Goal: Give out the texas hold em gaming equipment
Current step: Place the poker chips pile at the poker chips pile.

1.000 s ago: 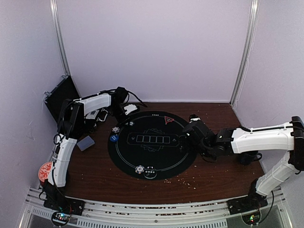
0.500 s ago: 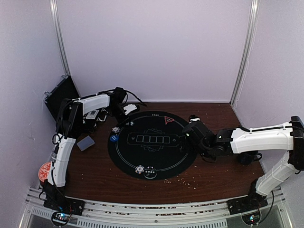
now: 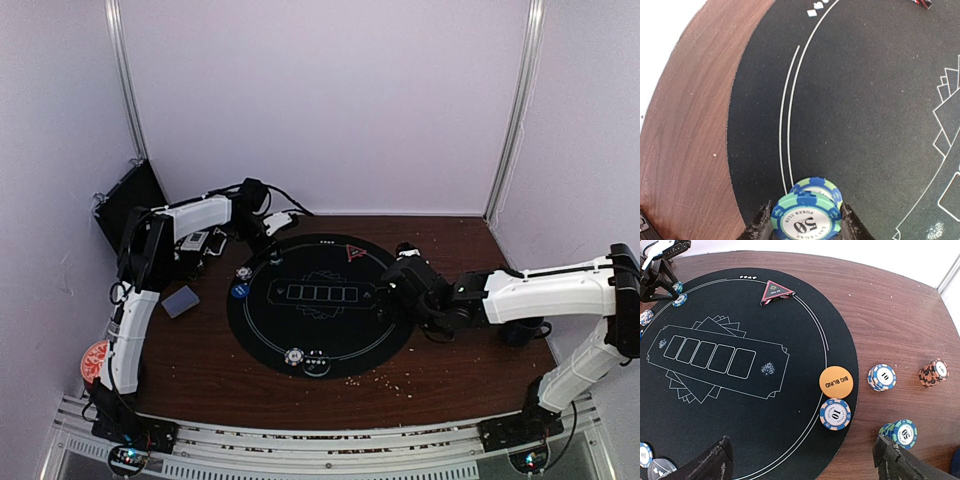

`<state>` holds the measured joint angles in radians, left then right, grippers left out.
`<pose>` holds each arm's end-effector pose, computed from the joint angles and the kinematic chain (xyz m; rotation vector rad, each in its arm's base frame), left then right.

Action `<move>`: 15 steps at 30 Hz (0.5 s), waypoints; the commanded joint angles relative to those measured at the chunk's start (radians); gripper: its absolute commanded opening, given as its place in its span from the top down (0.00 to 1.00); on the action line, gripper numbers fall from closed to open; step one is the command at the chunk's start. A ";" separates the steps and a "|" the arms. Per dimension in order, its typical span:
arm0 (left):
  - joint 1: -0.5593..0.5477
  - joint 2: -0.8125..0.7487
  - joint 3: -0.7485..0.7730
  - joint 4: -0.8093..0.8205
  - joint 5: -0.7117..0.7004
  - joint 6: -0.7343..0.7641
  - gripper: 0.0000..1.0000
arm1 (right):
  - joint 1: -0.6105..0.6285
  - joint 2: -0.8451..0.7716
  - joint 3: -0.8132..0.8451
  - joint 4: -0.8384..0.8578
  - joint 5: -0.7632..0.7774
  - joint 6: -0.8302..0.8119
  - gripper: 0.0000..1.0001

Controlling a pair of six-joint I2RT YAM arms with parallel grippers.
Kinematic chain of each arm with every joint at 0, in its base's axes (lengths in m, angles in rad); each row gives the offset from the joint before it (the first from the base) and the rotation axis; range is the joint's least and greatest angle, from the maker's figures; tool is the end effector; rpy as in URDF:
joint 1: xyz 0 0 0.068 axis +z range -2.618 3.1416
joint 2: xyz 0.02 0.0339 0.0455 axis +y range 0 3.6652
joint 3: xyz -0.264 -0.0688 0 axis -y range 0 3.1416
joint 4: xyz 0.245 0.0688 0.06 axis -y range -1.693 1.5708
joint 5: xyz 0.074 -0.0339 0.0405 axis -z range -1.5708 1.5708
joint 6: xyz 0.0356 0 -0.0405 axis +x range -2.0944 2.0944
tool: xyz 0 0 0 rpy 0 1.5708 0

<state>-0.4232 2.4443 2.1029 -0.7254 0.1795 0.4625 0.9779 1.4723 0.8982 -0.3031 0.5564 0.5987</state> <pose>0.4770 -0.2218 0.1621 1.1803 2.3467 -0.2230 0.1827 0.2374 0.2134 -0.1980 2.2768 0.1249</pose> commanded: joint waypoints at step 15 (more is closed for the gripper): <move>-0.012 0.043 0.051 0.005 0.001 -0.008 0.85 | 0.012 0.020 0.034 -0.026 0.048 0.006 0.01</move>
<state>-0.4294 2.4607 2.1231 -0.7315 0.1795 0.4618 0.9821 1.4822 0.8989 -0.3038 0.5671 0.5987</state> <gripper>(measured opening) 0.390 0.991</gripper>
